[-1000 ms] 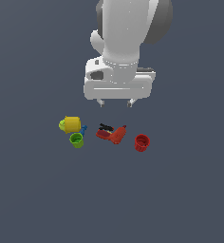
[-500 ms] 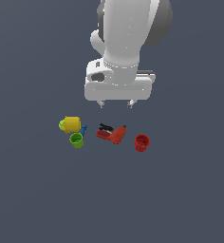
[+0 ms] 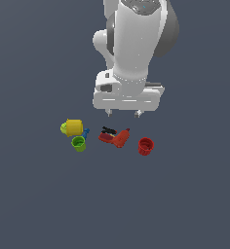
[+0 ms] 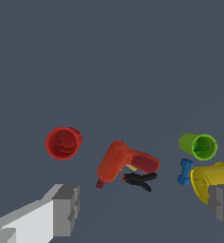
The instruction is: Pick up a designated object from a clutter of objects.
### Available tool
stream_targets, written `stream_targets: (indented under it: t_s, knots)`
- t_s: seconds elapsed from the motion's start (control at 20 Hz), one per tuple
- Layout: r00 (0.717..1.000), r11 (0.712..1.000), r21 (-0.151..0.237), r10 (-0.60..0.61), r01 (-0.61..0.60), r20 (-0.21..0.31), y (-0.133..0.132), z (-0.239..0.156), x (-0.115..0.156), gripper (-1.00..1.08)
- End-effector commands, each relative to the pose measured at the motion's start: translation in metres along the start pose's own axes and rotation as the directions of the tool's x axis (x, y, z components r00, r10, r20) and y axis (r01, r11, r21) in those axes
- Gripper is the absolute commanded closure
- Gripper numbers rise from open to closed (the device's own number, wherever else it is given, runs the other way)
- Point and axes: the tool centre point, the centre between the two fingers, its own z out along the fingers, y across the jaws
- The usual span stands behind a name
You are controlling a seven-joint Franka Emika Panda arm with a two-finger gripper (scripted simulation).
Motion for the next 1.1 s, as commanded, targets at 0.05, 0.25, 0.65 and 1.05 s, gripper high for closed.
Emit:
stream_targets:
  t_s: [0.05,0.25,0.65,1.05]
  knots:
    - [0.999,0.999,0.003,0.049,-0.049,-0.001,-0.011,0.014,0.003,-0.92]
    - [0.993,0.993,0.008,0.121,-0.121,-0.002,-0.026,0.034,0.007,-0.92]
    - [0.962,0.962,0.020,0.273,-0.272,0.000,-0.058,0.078,0.011,-0.92]
    - [0.908,0.907,0.031,0.419,-0.419,0.007,-0.091,0.122,0.008,-0.92]
